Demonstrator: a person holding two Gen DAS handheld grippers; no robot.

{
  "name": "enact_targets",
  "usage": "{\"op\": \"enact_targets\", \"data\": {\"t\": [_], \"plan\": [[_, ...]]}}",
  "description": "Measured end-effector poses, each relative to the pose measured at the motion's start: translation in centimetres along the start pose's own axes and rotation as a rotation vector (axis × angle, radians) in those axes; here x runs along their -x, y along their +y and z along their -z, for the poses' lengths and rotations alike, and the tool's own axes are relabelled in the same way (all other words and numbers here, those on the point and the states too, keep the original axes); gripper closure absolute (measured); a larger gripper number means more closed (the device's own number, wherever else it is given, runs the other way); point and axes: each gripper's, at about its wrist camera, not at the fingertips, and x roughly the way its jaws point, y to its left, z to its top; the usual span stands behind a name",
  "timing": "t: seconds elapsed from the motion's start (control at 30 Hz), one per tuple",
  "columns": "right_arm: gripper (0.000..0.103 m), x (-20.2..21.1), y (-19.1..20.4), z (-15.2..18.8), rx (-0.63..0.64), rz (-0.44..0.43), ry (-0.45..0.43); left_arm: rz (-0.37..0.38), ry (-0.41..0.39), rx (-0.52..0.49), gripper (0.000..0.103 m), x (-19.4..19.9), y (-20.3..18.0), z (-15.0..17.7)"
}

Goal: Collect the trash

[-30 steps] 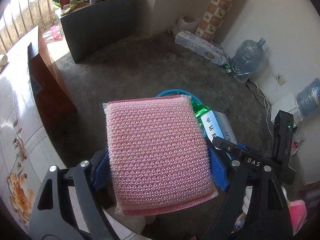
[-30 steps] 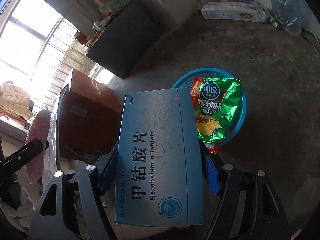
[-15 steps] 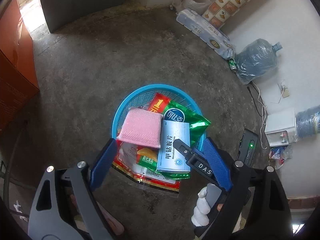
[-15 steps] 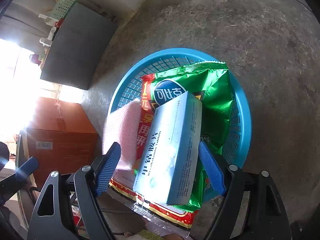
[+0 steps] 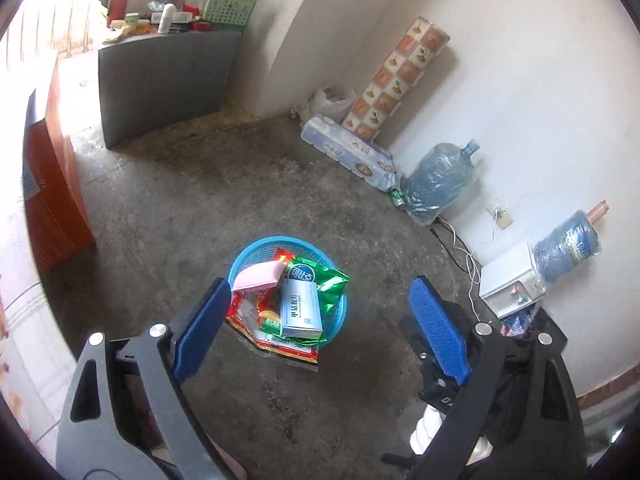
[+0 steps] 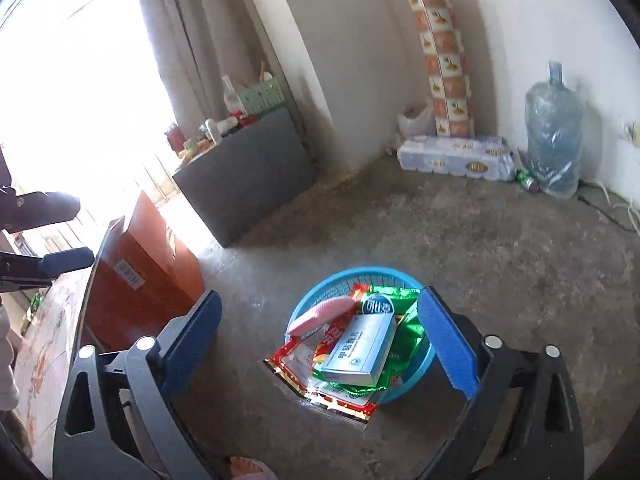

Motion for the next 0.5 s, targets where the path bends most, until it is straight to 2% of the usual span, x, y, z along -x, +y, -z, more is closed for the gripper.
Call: {"op": "enact_targets", "data": {"t": [0.03, 0.1, 0.23, 0.4, 0.5], "plan": [[0.006, 2.0, 1.3, -0.4, 0.040, -0.001, -0.048, -0.039, -0.051, 0.016, 0.012, 2.1, -0.1, 1.2], [0.006, 5.1, 3.3, -0.9, 0.089, -0.029, -0.089, -0.118, -0.115, 0.042, 0.011, 5.7, -0.1, 3.5], [0.006, 9.5, 6.7, -1.1, 0.171, -0.094, -0.092, -0.275, -0.203, 0.105, 0.009, 12.0, 0.5, 8.0], [0.006, 13.0, 11.3, 0.6, 0.284, -0.167, 0.000, -0.532, -0.315, 0.209, 0.009, 19.2, 1.7, 13.6], [0.006, 14.1, 13.6, 2.1, 0.303, -0.192, 0.098, -0.603, -0.282, 0.277, 0.009, 21.2, 3.0, 16.4]]}}
